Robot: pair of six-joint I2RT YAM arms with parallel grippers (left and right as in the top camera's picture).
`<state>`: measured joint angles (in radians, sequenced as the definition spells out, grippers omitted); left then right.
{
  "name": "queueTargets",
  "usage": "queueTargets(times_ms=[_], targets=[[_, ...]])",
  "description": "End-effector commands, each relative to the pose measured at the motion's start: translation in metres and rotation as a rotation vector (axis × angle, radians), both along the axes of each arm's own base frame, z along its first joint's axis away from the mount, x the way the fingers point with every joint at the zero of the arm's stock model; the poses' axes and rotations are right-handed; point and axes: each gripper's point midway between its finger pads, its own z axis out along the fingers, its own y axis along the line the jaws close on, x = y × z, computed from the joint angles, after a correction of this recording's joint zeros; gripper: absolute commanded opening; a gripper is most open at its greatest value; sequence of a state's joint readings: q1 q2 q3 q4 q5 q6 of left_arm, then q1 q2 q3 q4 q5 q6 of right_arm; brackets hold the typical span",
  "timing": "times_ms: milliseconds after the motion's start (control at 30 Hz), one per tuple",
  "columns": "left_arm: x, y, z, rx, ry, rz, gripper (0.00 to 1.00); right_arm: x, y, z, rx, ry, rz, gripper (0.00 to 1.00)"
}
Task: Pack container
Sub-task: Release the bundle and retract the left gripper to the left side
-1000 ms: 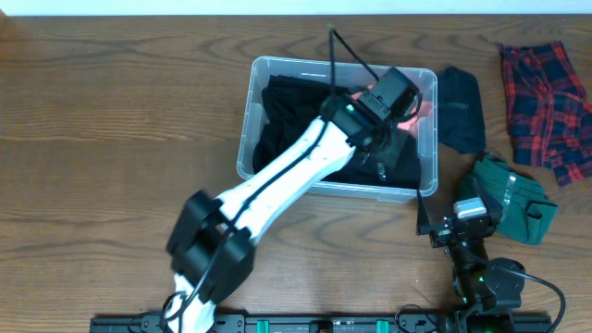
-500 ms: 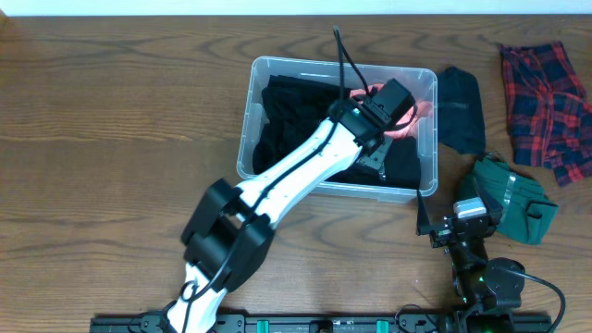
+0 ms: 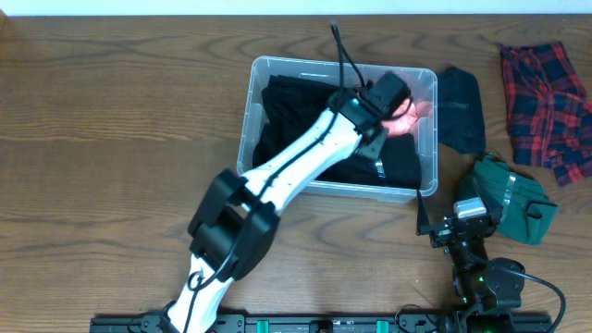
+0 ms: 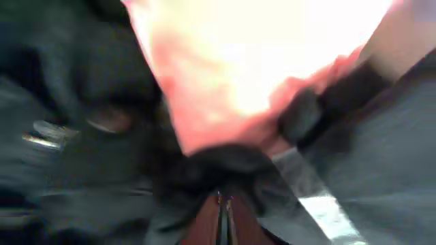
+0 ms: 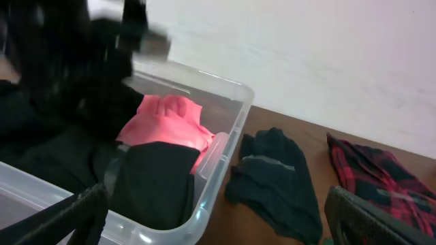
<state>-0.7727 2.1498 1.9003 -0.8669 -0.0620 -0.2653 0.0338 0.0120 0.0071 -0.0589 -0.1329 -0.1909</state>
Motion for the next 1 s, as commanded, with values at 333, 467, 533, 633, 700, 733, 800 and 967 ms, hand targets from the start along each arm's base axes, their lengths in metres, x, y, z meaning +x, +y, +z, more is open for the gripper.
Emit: queueTargets(times_ms=[333,467,533,633,700,733,800,967], targets=[[0.047,0.188,0.16,0.052,-0.285,0.504,0.07,0.0,0.001,0.0,0.01,0.002,0.001,0.99],[0.048,0.234,0.136,0.066,-0.16,0.595,0.06,0.0,0.001,0.0,0.01,0.002,0.001,0.99],[0.047,0.255,0.125,0.079,-0.111,0.644,0.06,0.0,0.001,0.0,0.01,0.002,0.001,0.99],[0.047,0.29,0.113,0.096,-0.072,0.742,0.06,0.0,0.001,0.0,0.01,0.002,0.001,0.99],[0.047,0.312,0.106,0.102,-0.055,0.807,0.06,0.0,0.001,0.0,0.01,0.002,0.001,0.99],[0.047,0.325,0.102,0.107,-0.044,0.842,0.06,0.0,0.001,0.0,0.01,0.002,0.001,0.99],[0.045,0.347,0.095,0.116,-0.025,0.898,0.07,0.0,0.001,0.0,0.01,0.002,0.001,0.99],[0.034,0.397,0.084,0.137,0.017,1.018,0.68,0.0,0.001,0.0,0.01,0.002,0.001,0.99]])
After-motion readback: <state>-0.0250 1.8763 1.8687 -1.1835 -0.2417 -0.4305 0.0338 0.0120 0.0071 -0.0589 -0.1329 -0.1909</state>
